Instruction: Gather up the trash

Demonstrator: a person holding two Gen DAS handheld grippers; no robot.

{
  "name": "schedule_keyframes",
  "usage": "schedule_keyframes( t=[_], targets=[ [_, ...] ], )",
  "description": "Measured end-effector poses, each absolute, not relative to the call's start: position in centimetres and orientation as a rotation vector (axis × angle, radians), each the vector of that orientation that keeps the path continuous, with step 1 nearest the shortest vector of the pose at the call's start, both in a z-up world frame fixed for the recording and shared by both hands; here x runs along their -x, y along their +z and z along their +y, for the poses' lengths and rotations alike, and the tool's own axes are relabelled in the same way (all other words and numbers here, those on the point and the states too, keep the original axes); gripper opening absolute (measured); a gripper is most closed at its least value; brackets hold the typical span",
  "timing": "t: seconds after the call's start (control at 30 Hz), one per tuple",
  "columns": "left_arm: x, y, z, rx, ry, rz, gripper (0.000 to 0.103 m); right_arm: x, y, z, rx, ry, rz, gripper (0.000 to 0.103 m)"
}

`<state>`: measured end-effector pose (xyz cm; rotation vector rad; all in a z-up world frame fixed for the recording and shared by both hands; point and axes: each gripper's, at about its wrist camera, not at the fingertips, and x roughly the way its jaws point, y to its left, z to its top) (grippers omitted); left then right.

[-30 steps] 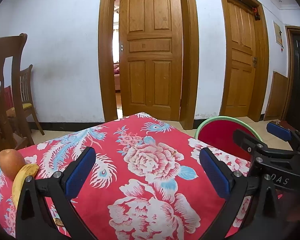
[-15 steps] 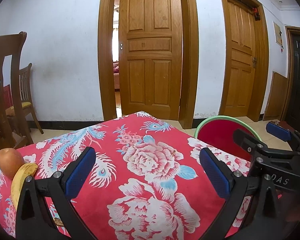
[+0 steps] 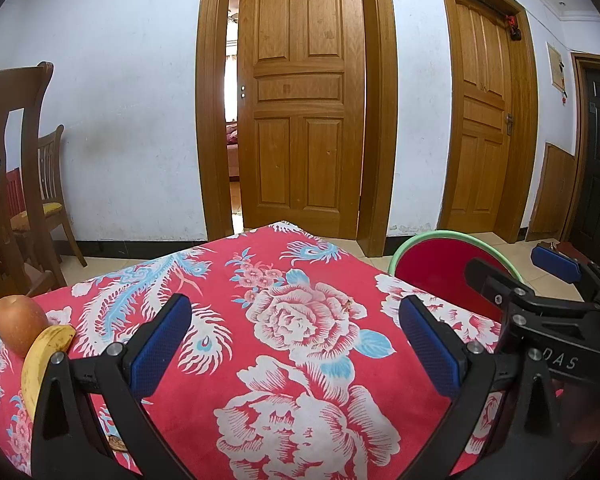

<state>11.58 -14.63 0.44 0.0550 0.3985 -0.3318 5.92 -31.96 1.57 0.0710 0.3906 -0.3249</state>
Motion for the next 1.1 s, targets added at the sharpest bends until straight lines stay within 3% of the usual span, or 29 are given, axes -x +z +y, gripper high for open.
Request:
schedule_keyframes(
  t=[1.1],
  targets=[
    [-11.63,0.22,-14.58,-0.049,-0.33,0.408,0.102,-6.13,1.31,-32.04,-0.073,-0.321,0.399,0.103]
  ],
)
